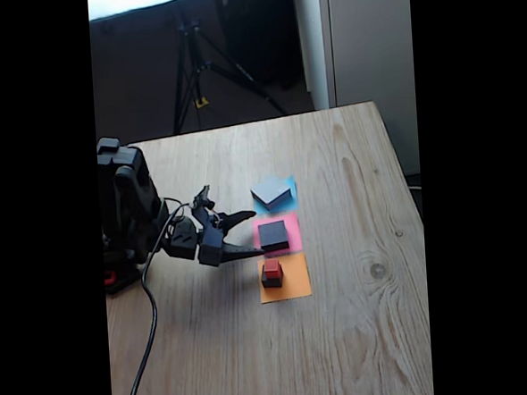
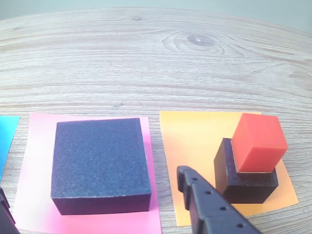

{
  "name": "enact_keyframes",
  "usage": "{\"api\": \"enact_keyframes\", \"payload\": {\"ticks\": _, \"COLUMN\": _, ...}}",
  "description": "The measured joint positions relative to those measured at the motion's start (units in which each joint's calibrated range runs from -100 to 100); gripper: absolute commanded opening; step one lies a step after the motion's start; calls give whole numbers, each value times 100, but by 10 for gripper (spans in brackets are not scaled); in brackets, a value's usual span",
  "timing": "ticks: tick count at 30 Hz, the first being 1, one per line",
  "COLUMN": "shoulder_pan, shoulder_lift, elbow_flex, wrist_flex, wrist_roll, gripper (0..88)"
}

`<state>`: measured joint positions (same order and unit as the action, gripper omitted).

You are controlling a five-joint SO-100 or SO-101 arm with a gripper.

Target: Tower of hanoi

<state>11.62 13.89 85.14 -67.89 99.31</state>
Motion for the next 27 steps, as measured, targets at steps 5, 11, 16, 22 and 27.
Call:
{"api": "enact_keyframes", "payload": {"ticks": 5, "shoulder_pan": -41, "shoulder_lift": 359, "elbow_flex": -261, "wrist_flex": -136, "wrist_roll": 0, "gripper": 453}}
{"api": "enact_keyframes", "payload": {"ticks": 11, "shoulder_pan": -52, "shoulder_lift": 616, "elbow_flex": -513, "wrist_flex": -152, "wrist_roll": 0, "gripper": 449}}
{"api": "enact_keyframes", "payload": {"ticks": 16, "shoulder_pan": -83, "shoulder_lift": 821, "elbow_flex": -652, "wrist_flex": -152, "wrist_roll": 0, "gripper": 446}}
{"api": "enact_keyframes", "payload": {"ticks": 22, "shoulder_pan": -186, "shoulder_lift": 898, "elbow_flex": -730, "wrist_flex": -184, "wrist_roll": 0, "gripper": 442}}
{"api": "enact_keyframes", "payload": {"ticks": 27, "shoulder_pan": -217, "shoulder_lift": 1000, "elbow_flex": -817, "wrist_flex": -184, "wrist_roll": 0, "gripper": 439}}
